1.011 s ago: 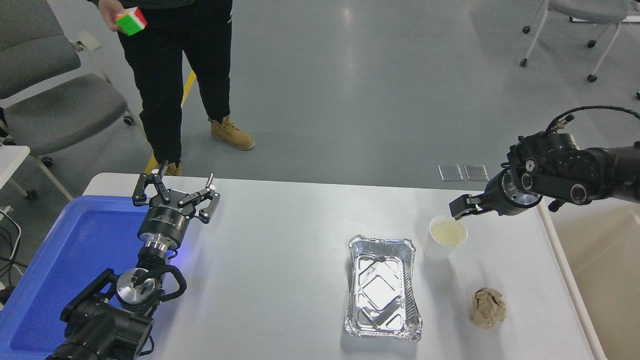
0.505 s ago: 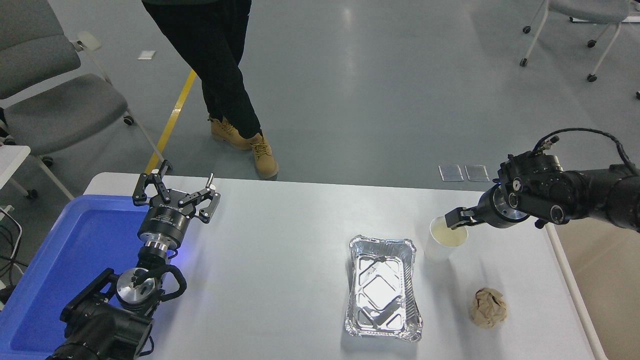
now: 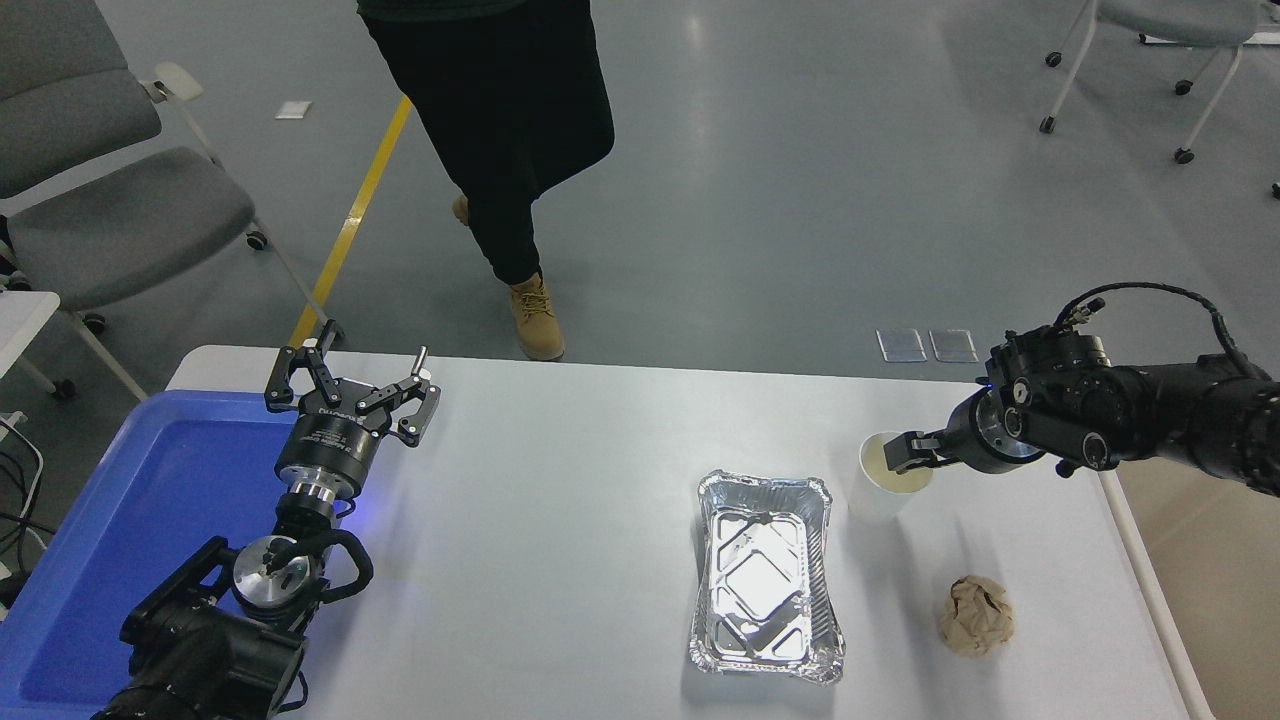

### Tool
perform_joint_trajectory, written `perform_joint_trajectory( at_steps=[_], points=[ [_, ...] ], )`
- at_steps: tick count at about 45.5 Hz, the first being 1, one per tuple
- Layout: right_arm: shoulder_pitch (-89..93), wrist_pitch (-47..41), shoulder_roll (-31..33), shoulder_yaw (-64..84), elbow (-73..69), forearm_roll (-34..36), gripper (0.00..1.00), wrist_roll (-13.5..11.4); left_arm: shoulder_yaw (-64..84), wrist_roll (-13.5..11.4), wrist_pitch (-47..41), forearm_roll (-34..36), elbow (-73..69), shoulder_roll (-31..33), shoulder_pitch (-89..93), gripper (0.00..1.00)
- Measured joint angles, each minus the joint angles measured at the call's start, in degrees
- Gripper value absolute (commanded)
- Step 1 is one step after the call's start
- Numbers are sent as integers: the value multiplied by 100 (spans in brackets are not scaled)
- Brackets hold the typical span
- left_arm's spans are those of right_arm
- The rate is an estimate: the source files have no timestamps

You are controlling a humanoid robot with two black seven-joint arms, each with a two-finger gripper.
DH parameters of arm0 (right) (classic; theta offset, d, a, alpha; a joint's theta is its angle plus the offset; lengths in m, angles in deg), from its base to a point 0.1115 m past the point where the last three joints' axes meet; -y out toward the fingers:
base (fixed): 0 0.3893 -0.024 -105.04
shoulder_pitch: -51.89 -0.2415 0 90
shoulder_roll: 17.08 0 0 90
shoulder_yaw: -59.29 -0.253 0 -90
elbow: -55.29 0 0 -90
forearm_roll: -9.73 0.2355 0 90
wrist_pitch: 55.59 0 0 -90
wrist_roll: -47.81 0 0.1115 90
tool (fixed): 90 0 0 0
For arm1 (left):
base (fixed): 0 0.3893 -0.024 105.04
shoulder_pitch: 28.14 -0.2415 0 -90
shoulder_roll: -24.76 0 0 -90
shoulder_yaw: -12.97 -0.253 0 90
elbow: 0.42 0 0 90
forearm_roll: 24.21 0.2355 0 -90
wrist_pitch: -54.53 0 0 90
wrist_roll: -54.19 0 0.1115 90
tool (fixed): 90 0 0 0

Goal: Pick up paper cup place in dustbin

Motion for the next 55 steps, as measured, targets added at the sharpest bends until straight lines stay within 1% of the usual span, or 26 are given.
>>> perform_joint_trajectory(
  at_steps=[28, 35, 43, 50, 55],
  points=[
    [-68, -90, 46, -9, -37, 17, 0, 7, 2, 0, -1, 0, 0, 0, 0, 99],
    [-369, -389, 246, -94, -149, 58, 0, 7, 2, 0, -3, 0, 0, 0, 0, 99],
    [-872, -924, 504, -199, -288, 81, 0, 1, 2, 0, -3, 0, 0, 0, 0, 99],
    [-1491, -1445, 779, -240, -450, 85, 0, -12, 2, 0, -2, -1, 0, 0, 0, 99],
    [-1941, -1661, 971, -256, -602, 87, 0, -26, 2, 0, -2, 0, 0, 0, 0, 99]
  ],
)
